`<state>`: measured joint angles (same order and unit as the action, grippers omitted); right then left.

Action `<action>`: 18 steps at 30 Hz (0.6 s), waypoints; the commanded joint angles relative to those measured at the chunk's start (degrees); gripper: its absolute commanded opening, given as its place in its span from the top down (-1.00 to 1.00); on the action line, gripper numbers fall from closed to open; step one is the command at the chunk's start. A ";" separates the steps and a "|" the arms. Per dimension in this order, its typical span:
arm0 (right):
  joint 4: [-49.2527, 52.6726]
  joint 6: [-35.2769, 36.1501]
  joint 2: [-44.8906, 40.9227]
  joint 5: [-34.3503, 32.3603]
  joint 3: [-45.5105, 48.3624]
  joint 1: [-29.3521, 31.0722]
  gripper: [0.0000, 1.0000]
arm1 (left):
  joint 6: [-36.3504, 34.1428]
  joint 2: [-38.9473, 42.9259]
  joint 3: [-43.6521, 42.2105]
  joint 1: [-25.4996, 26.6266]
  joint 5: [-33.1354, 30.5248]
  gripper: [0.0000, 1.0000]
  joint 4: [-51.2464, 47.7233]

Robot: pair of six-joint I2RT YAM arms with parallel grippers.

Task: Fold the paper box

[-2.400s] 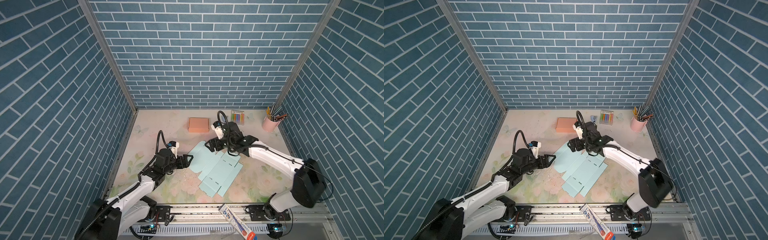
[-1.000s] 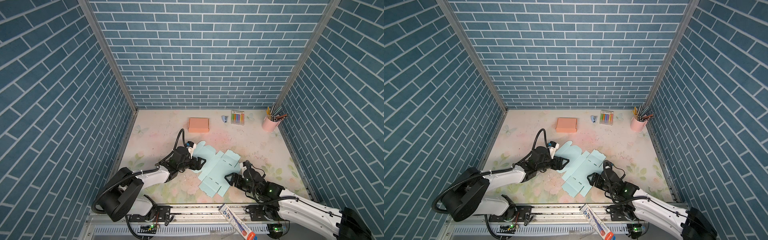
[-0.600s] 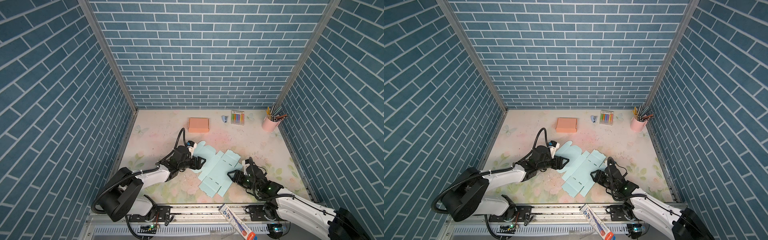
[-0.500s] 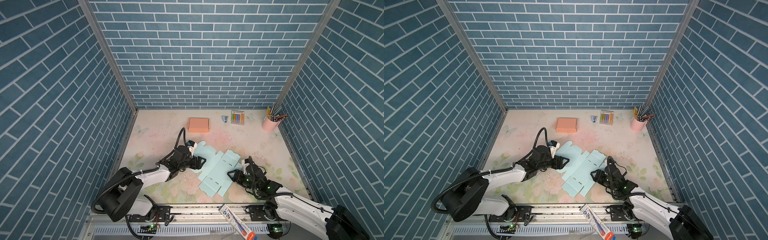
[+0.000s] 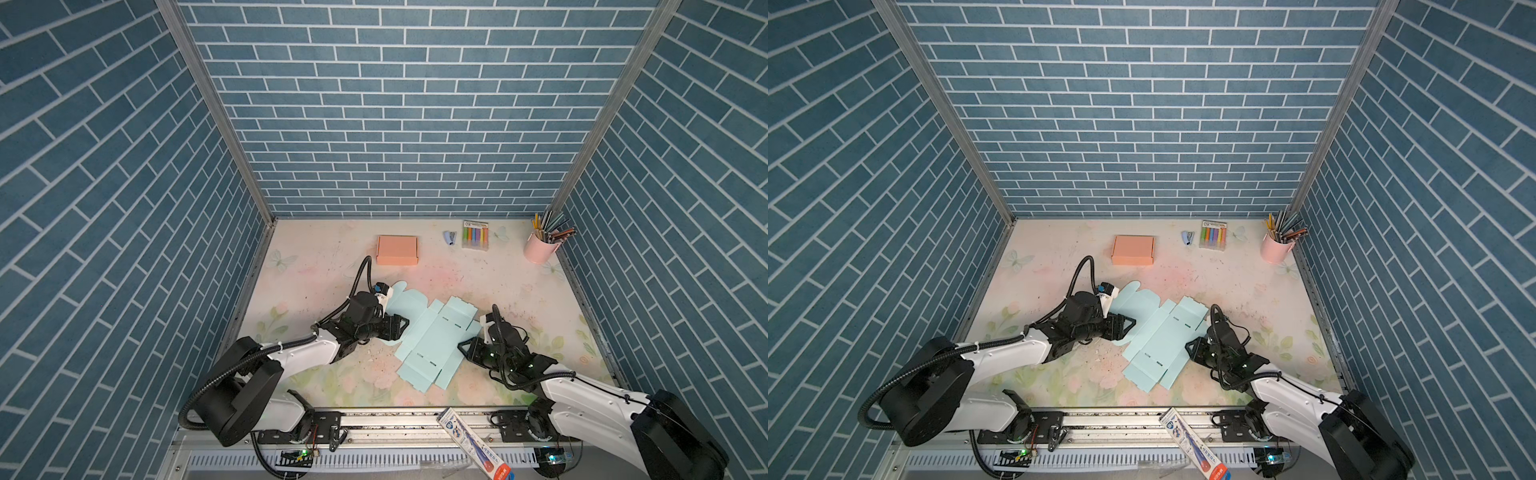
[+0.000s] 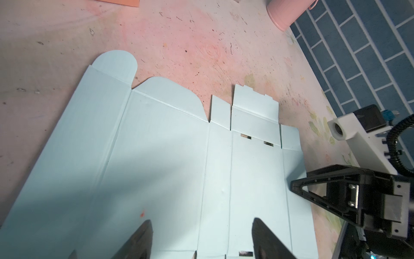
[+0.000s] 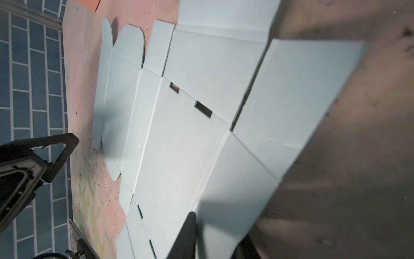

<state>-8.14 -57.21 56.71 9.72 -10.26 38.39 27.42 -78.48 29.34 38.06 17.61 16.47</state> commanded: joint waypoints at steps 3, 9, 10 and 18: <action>1.40 4.21 0.39 -0.67 -2.01 -1.57 0.60 | -0.08 0.95 0.53 0.34 -0.82 -0.39 -0.74; 2.98 9.42 1.93 0.84 -4.39 -5.83 0.67 | -0.50 1.74 0.49 0.42 -1.81 -0.38 -2.62; 3.81 11.03 2.83 1.33 -5.29 -6.74 0.68 | -0.69 1.96 0.64 0.38 -2.15 -0.38 -3.27; 14.10 25.62 16.83 -0.30 -17.95 -8.60 0.66 | -2.32 1.44 2.35 0.11 -4.74 -0.38 -5.53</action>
<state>1.04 -39.62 69.95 10.26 -25.26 29.93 26.46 -76.66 30.13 38.17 14.57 12.21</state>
